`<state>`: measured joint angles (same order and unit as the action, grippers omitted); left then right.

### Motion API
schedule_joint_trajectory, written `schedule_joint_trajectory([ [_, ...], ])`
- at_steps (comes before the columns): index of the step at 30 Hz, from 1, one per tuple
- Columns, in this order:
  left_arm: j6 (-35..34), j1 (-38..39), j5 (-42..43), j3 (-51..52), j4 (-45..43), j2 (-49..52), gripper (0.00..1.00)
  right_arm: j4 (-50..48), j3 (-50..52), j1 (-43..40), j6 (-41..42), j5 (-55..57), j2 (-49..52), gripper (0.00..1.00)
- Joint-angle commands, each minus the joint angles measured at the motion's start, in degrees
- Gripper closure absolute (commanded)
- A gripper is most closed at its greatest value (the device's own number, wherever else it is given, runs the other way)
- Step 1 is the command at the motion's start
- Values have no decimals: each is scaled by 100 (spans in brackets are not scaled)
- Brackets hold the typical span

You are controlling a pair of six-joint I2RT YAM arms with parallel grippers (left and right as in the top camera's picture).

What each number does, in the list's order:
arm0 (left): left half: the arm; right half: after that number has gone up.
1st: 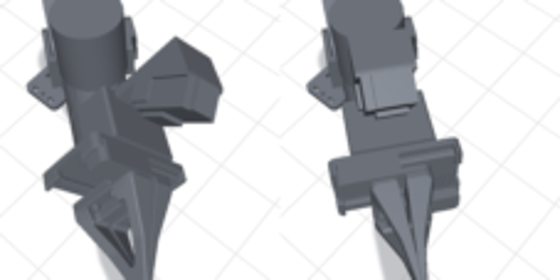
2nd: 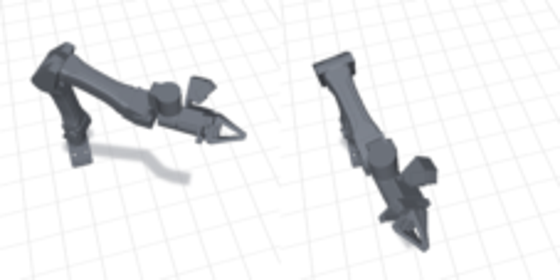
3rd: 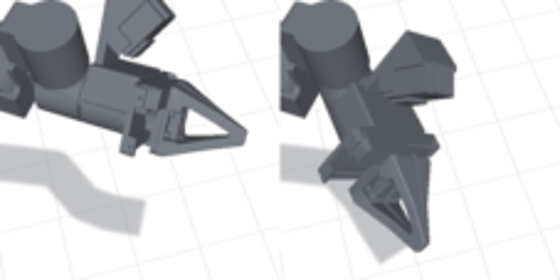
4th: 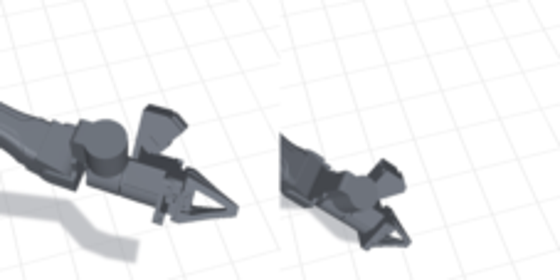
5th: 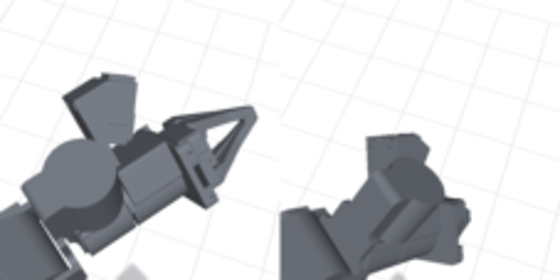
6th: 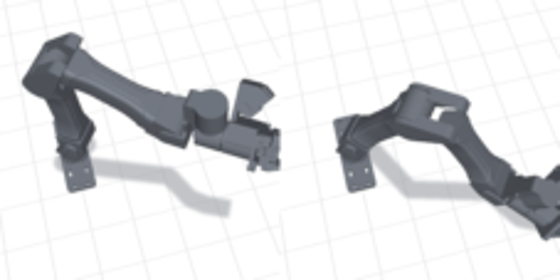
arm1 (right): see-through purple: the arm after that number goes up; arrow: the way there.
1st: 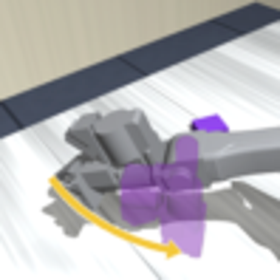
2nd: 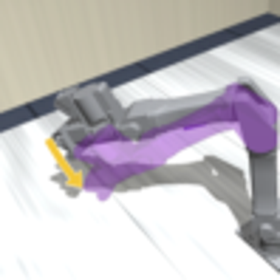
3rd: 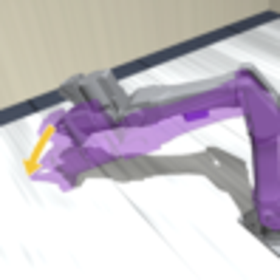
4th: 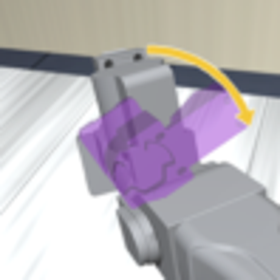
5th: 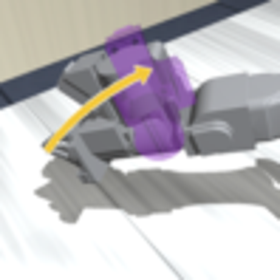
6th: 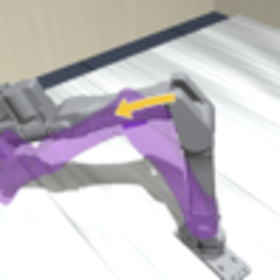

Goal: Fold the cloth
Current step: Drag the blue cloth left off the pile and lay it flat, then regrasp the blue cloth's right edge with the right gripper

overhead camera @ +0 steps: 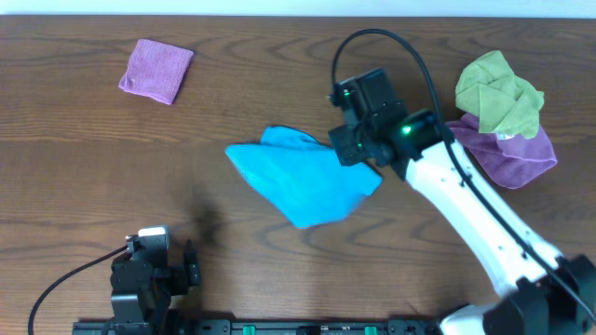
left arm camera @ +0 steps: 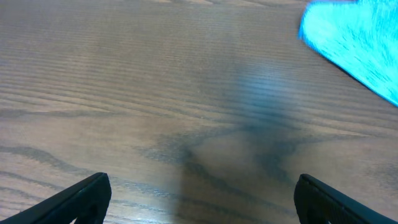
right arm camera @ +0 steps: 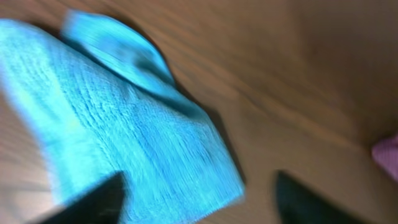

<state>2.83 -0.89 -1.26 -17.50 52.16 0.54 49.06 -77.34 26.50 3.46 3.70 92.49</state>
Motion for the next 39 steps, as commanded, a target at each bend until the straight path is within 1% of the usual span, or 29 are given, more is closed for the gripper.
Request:
schedule_joint_trajectory([
  [1, 103, 33, -61, 52, 334, -31, 5, 46, 107, -339, 87, 52, 103, 4],
  [2, 105, 33, -61, 52, 334, -31, 5, 42, 105, -407, 125, 52, 76, 1],
  [6, 103, 33, -61, 52, 334, -31, 5, 195, 105, -645, 120, -26, 42, 1],
  [10, 103, 33, -61, 52, 334, -31, 5, 433, 107, -719, 87, -758, 44, 2],
  [11, 105, 33, -61, 52, 334, -31, 5, 459, 107, -719, 50, -890, 44, 1],
  [15, 103, 33, -61, 52, 334, -31, 5, 391, 243, -719, 55, -1119, 46, 1],
  [20, 105, 33, -61, 52, 334, -31, 5, 92, 863, -750, 59, -1217, 46, 1],
  [24, 103, 33, -61, 52, 334, -31, 5, -308, 1543, -778, 315, -1211, 46, 1],
  [27, 105, 33, -61, 52, 334, -31, 5, -651, 1899, -852, 721, -1211, 46, 4],
  [33, 103, 33, -61, 52, 334, -31, 5, -1073, 2389, -1106, 1902, -1237, 46, 16],
  [39, 103, 33, -61, 52, 334, -31, 5, -1827, 2846, -1187, 2452, -1886, 46, 23],
])
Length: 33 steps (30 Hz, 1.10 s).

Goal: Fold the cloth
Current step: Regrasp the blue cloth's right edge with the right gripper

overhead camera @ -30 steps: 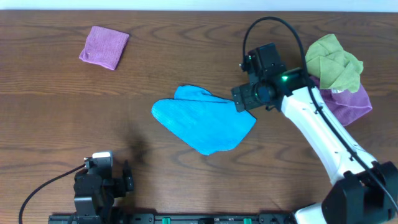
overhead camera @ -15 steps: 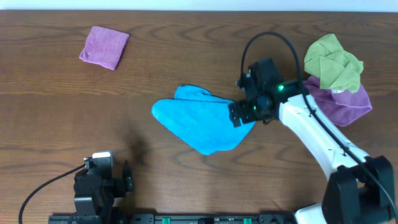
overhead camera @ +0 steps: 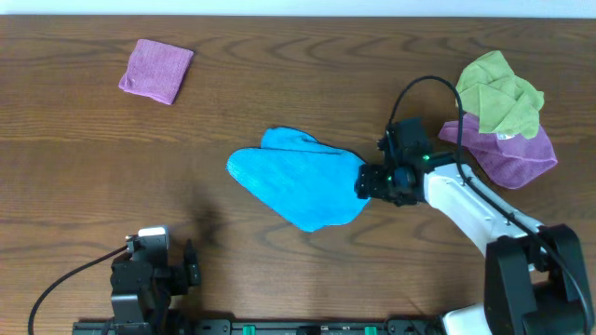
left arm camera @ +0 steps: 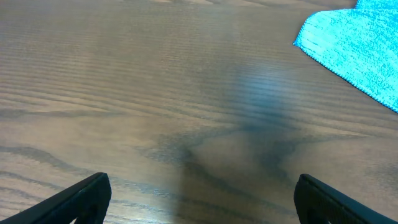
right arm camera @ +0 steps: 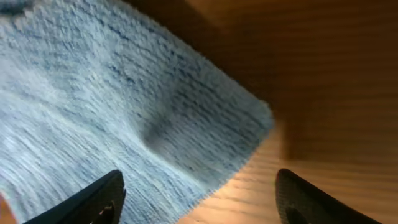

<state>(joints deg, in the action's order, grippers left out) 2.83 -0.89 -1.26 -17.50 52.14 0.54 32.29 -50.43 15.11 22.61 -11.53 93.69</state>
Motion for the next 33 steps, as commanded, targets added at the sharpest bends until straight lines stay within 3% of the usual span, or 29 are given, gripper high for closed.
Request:
schedule_joint_trajectory([
  [1, 103, 33, -61, 52, 337, -31, 5, -317, 254, -46, 688, -374, -74, 25],
  [8, 103, 33, -61, 52, 337, -31, 5, -960, 426, -46, 863, -422, -74, 38],
  [11, 103, 33, -61, 52, 337, -31, 5, -1235, 426, -46, 863, -275, -74, 54],
  [15, 105, 33, -61, 52, 337, -31, 5, -1366, 426, -48, 861, -195, -74, 63],
  [19, 103, 33, -61, 52, 337, -31, 5, -1408, 428, -46, 831, 39, -74, 82],
  [24, 105, 33, -61, 52, 337, -31, 5, -2135, 426, -48, 214, 525, -74, 97],
  [31, 103, 33, -61, 52, 337, -31, 5, -4019, 426, -92, 48, 1268, -48, 98],
  [33, 103, 33, -61, 52, 337, -31, 5, -4336, 424, -109, 63, 1283, -4, 84],
])
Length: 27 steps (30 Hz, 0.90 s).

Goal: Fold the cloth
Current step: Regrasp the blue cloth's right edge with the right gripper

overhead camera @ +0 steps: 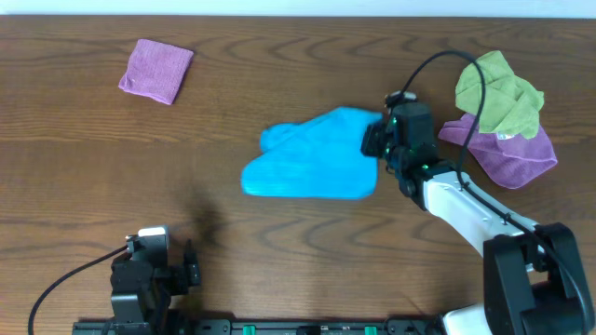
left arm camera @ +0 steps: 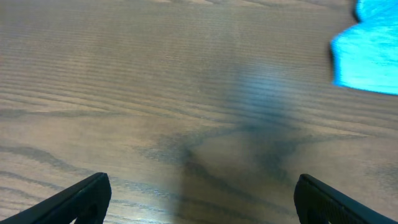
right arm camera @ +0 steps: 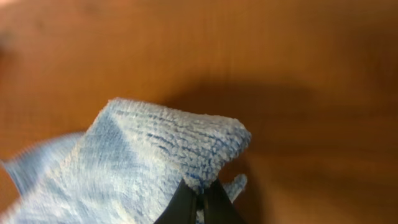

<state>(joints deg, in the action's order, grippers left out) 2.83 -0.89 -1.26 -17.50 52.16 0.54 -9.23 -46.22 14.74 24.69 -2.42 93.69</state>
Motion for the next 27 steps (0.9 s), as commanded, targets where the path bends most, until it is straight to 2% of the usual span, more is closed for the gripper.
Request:
schedule_joint_trajectory([
  [1, 103, 33, -61, 52, 334, -31, 5, -240, 2, -85, -90, 372, 7, 75],
  [2, 103, 33, -61, 52, 334, -31, 5, -240, 2, -92, -48, 374, 7, 64],
  [4, 103, 33, -61, 52, 334, -31, 5, -164, 2, -90, -48, 372, 7, 52],
  [7, 103, 33, -61, 52, 334, -31, 5, 131, 2, -92, 39, 348, -20, 39],
  [9, 103, 33, -61, 52, 334, -31, 5, 487, 2, -92, 210, 345, -98, 34],
  [19, 107, 33, -79, 52, 330, -31, 5, 2715, 7, -90, 1303, -404, -621, 33],
  [27, 74, 33, 37, 52, 256, -31, 5, 3086, 7, -92, 1504, -295, -354, 38],
])
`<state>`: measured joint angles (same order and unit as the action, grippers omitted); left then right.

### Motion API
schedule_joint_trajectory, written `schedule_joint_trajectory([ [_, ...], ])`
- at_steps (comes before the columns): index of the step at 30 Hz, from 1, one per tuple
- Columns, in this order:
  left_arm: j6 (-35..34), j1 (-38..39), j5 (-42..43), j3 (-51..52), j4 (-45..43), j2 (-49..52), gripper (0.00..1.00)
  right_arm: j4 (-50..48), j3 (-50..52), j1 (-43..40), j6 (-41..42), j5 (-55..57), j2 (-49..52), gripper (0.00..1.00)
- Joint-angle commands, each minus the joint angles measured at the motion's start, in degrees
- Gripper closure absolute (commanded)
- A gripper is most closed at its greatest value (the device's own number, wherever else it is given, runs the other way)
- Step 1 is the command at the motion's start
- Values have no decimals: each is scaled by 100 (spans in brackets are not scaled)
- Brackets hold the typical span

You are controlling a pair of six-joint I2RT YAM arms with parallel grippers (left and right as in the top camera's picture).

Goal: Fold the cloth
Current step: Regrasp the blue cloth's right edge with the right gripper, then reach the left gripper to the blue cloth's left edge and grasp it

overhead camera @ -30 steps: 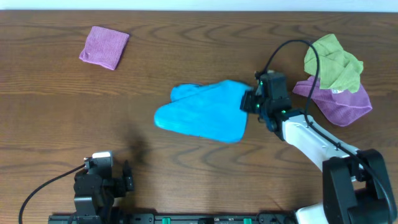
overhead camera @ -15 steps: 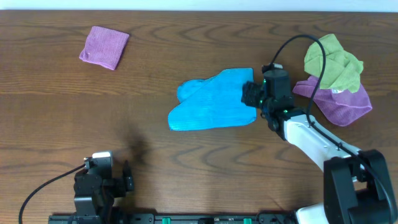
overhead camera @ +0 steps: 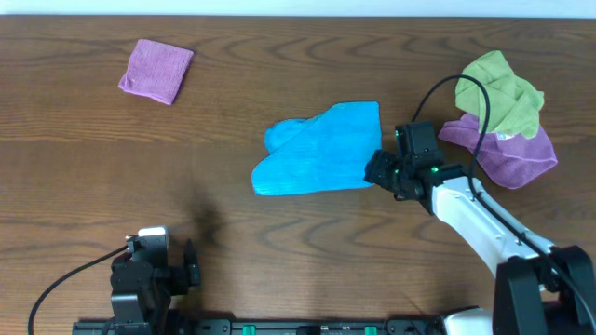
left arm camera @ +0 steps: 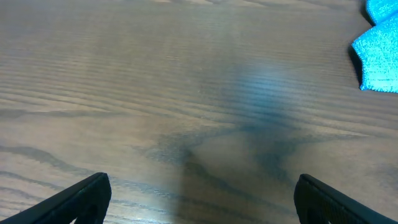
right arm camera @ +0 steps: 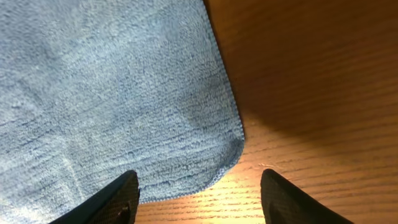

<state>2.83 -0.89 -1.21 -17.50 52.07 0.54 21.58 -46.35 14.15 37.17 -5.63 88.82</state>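
The blue cloth lies flat on the table in the middle of the overhead view, its right part smooth, its left end bunched in folds. My right gripper hangs open just over the cloth's near right corner; its dark fingertips straddle that corner with nothing between them. My left gripper rests open low over bare wood at the front left, far from the cloth; only the cloth's left edge shows at the top right of its view.
A folded purple cloth lies at the back left. A crumpled green cloth sits on a purple one at the right, close behind my right arm. The table front edge holds the left arm's base.
My right gripper was shut on a lifted corner of the blue cloth near its far right; now it is open and nearer, over the near right corner. The cloth lies flatter and squarer.
My right gripper first hovered open at the cloth's right side, then sat lower at its right corner, still open. Then it was shut on a corner, raised toward the back. Now the corner is let go and the cloth's right part lies spread. The left arm stayed still.
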Motion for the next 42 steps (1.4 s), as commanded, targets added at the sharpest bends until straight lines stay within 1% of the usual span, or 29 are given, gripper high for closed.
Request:
schedule_joint_trajectory([
  [1, 76, 33, 138, 52, 243, -31, 5, 4, 20, -33, 358, 105, 190, 38],
  [5, 37, 33, 319, 52, 92, -31, 5, -22, 20, -63, 699, 254, 520, 41],
  [8, -125, 33, 619, 52, -81, -31, 5, -144, 20, -63, 721, 201, 752, 42],
  [11, -461, 33, 1029, 52, -140, -31, 5, -262, 20, -63, 763, 122, 894, 43],
  [13, -789, 33, 1353, 52, -291, -31, 5, -391, 20, -63, 763, 61, 946, 47],
  [16, -1327, 33, 1926, 52, -570, -26, 5, -564, 20, -63, 809, 17, 977, 57],
  [19, -2061, 33, 2157, 50, -855, 7, 5, -680, 20, -63, 822, -31, 977, 75],
  [22, -2553, 33, 2441, 24, -1235, 201, 5, -748, 20, -63, 820, -44, 977, 92],
  [23, -2712, 33, 2610, -31, -1416, 376, 5, -748, 20, -63, 820, -59, 977, 99],
  [26, -3036, 33, 2870, -295, -1687, 955, 5, -745, 20, -63, 811, -136, 977, 99],
  [28, -3147, 33, 3016, -599, -1698, 1453, 5, -743, 20, -63, 798, -197, 977, 99],
  [34, -3084, 35, 3856, -2061, -1576, 3676, 5, -741, 20, -63, 798, -302, 975, 99],
  [37, -2712, 35, 4544, -2732, -1580, 4806, 5, -743, 20, -63, 798, -387, 975, 99],
  [38, -2660, 35, 4653, -2872, -1596, 5125, 5, -741, 20, -63, 798, -391, 975, 99],
  [40, -2708, 33, 4607, -2977, -1757, 5692, 5, -739, 20, -63, 798, -391, 975, 99],
  [42, -3064, 33, 4603, -2977, -1832, 6111, 5, -737, 20, -63, 798, -424, 975, 99],
])
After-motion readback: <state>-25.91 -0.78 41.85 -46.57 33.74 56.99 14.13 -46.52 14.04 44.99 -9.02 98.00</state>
